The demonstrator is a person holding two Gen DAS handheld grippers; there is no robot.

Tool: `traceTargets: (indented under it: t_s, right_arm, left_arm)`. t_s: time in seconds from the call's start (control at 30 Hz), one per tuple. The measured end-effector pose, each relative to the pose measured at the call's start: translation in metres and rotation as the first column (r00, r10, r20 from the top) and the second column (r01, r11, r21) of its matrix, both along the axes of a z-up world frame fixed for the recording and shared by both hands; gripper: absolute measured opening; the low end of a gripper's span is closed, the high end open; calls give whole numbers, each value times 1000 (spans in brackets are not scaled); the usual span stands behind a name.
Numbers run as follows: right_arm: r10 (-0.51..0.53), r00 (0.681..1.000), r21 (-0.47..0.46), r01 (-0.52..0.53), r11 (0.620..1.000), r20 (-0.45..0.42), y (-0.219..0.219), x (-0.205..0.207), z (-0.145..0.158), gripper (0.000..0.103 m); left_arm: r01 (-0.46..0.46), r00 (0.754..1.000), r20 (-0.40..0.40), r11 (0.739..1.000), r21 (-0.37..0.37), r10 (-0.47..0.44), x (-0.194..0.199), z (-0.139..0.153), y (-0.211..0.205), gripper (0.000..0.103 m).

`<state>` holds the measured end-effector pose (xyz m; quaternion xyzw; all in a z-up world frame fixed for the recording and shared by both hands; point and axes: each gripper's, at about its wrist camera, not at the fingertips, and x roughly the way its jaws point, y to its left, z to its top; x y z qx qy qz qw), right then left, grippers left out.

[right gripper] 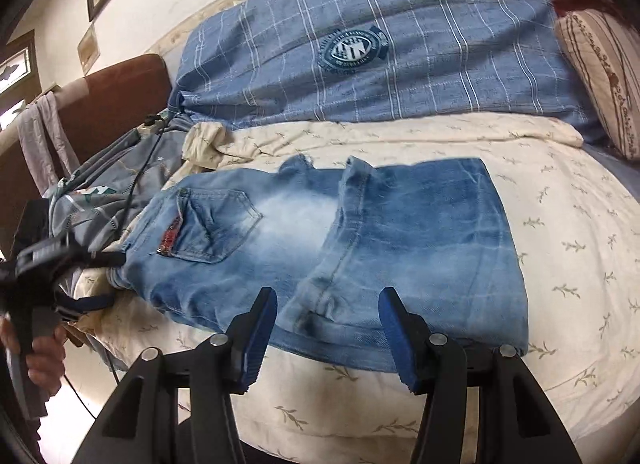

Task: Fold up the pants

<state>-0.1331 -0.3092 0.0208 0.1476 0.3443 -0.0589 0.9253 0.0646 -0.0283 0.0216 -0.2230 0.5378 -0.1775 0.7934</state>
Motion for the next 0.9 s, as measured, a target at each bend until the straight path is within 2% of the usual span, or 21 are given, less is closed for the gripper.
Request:
traceTargets:
  t_s: [0.07, 0.17, 0.33, 0.37, 0.4, 0.47, 0.6, 0.7, 0.77, 0.8, 0.9]
  right_arm:
    - [-3, 1000, 12, 3, 1000, -7, -3, -1, -4, 57]
    - [-10, 1000, 15, 10, 1000, -9, -7, -2, -8, 57]
    - [-31, 999, 47, 32, 998, -18, -18, -3, -20, 56]
    - [-33, 999, 58, 34, 998, -22, -20, -2, -24, 56]
    - [-32, 999, 64, 33, 997, -22, -21, -2, -27, 56]
    - [-26, 1000, 55, 26, 998, -1, -20, -5, -29, 56]
    - [-19, 999, 81, 17, 997, 33, -24, -8, -33, 56]
    - [-18, 999, 120, 12, 993, 50, -30, -9, -35, 56]
    - [-15, 998, 129, 8, 992, 56, -31, -10, -35, 56]
    - [-14, 998, 132, 6, 991, 58, -31, -10, -35, 56]
    - [-11, 998, 157, 0, 988, 68, -34, -12, -36, 56]
  left_arm:
    - [-22, 1000, -12, 1000, -8, 22, 9, -3, -3, 103]
    - [-31, 996, -79, 999, -8, 31, 28, -17, -9, 102]
    - [-76, 991, -113, 997, -15, 74, 43, -17, -12, 102]
    - [-87, 990, -111, 996, -17, 85, 44, -15, -13, 98]
    - [-90, 991, -103, 996, -10, 88, 44, -13, -13, 88]
    - [-78, 994, -76, 996, 51, 82, 41, -8, -16, 81]
    - [-81, 996, -34, 991, 104, 85, 34, 0, -22, 68]
    - [-66, 998, 8, 985, 159, 66, 31, 8, -28, 67]
    - [-52, 999, 8, 983, 176, 51, 31, 9, -30, 69]
    - [-52, 999, -5, 984, 171, 54, 32, 5, -28, 73]
    - [-57, 996, -68, 994, 96, 64, 35, -13, -17, 76]
